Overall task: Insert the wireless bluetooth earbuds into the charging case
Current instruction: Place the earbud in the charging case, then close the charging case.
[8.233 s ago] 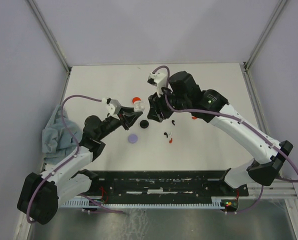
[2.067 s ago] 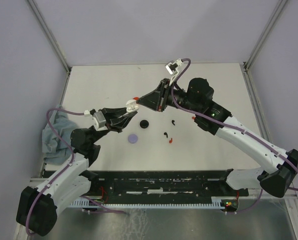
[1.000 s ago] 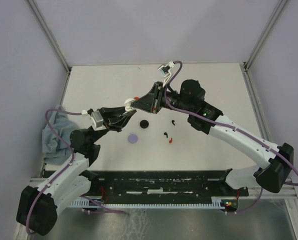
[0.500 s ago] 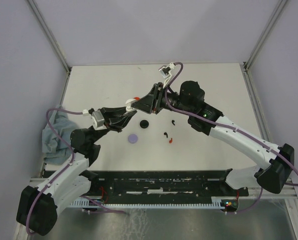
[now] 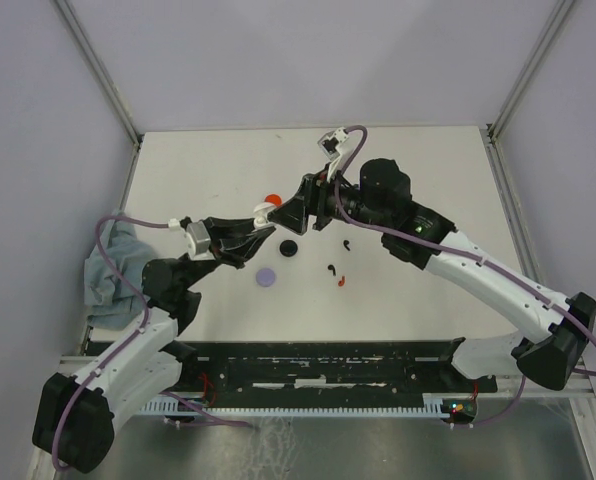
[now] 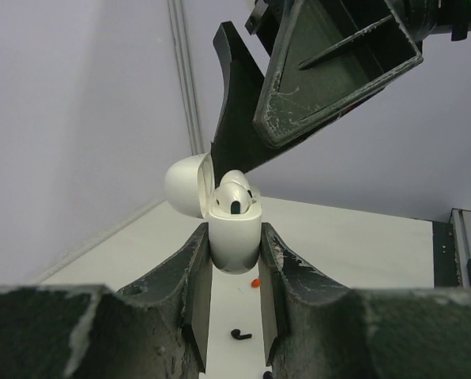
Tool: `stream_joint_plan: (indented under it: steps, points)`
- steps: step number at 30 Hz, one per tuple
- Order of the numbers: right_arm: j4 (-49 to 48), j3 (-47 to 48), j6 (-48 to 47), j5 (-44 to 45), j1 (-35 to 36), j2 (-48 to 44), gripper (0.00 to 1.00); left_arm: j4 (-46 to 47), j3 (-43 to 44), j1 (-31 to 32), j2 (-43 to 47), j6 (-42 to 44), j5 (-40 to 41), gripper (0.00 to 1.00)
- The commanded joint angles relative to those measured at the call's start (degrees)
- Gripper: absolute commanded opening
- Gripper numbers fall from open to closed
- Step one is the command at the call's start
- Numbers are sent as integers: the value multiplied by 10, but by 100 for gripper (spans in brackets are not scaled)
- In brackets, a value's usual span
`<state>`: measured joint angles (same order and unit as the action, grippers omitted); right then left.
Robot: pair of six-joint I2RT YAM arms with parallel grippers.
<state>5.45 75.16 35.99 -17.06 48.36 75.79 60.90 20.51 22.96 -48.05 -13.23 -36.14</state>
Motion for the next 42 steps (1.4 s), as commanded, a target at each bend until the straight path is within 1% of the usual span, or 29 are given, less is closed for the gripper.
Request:
stream_joint_plan:
  steps: [1, 3, 5, 8, 14, 16, 19, 23, 27, 31, 35, 39, 42]
  points:
    - [69, 59, -95, -1, -3, -24, 80, -15, 2, -1, 10, -22, 5, 3]
    - [103, 80, -125, -28, -6, -13, 85, -21, 9, -1, 4, -30, 4, 3]
    - [131, 104, -143, -62, -12, 1, 86, -24, 19, -1, -6, -42, -4, 3]
    - [137, 118, -146, -109, -17, 16, 90, -27, 36, -1, -23, -64, -15, 3]
    - [137, 120, -147, -140, -22, 39, 92, 1, 57, -1, -41, -101, -38, 3]
    - [138, 118, -148, -137, -23, 45, 93, 11, 62, 1, -47, -110, -47, 3]
    - [135, 112, -151, -124, -27, 45, 93, 17, 66, 3, -53, -119, -53, 3]
    - [125, 108, -151, -130, -32, 40, 94, 21, 67, 3, -60, -127, -53, 3]
    - [116, 108, -145, -161, -37, 46, 93, 38, 71, 5, -75, -147, -60, 3]
    - [89, 105, -130, -200, -39, 52, 93, 34, 79, 6, -88, -164, -61, 3]
    - [74, 101, -124, -214, -42, 52, 91, 21, 85, 7, -101, -178, -54, 3]
    - [67, 94, -121, -215, -53, 45, 91, -21, 94, 7, -109, -191, -43, 3]
    - [61, 84, -120, -213, -63, 36, 90, -35, 94, 7, -111, -205, -31, 3]
